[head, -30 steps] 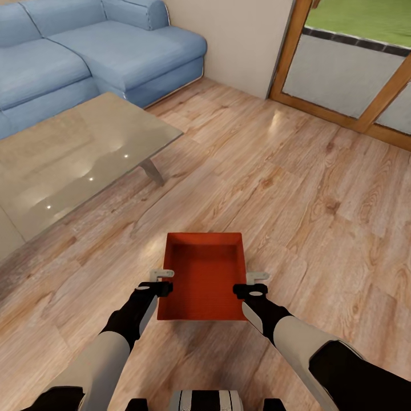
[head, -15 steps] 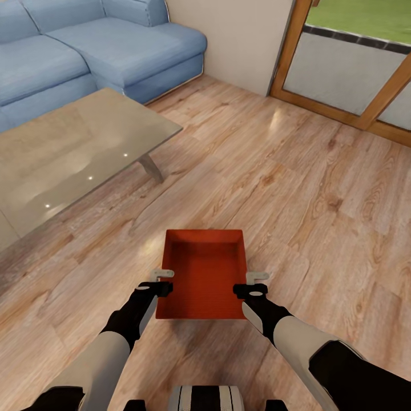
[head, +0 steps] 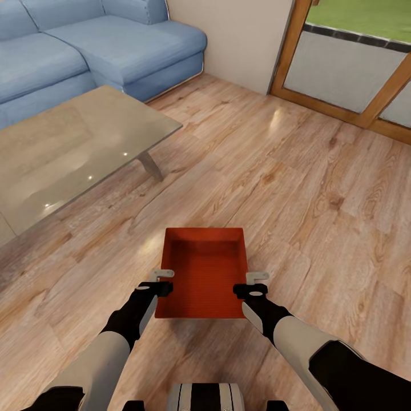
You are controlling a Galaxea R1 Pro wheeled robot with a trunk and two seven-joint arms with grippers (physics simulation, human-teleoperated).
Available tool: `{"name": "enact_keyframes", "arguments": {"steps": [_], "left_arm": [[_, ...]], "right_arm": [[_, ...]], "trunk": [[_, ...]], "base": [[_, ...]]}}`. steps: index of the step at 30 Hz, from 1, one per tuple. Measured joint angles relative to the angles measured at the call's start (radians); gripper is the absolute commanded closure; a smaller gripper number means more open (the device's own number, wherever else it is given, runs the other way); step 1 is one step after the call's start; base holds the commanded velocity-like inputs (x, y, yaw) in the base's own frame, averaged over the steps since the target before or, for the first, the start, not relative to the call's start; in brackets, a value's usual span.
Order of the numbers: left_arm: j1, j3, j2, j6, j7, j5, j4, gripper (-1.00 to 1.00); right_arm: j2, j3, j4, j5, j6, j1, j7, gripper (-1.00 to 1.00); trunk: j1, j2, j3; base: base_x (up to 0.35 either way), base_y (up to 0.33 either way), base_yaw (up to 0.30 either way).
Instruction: Move the two storage containers from the living room to the garage. In the garage, place one container on the floor and stack the other container on top of it (either order is fine).
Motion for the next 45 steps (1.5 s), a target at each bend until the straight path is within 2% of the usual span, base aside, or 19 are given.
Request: {"name": "enact_keyframes", "arguments": {"steps": [16,45], "left_arm": [[0.000,0.001,0.000,0.000,0.000,0.000,0.000,-1.00],[0.000,0.002,0.001,0.000,0.000,0.000,0.002,-1.00]], "right_arm": [[0.000,0.000,0.000,0.000,0.000,0.000,0.000,-1.00],[-0.004,0.000,0.000,0.001,0.000,0.000,0.001,-1.00]], "trunk": [[0.061,-0.112,-0.050],[0.061,-0.112,-0.050]], "base": [[0.000,0.000,0.000],[0.000,0.000,0.000]]}}
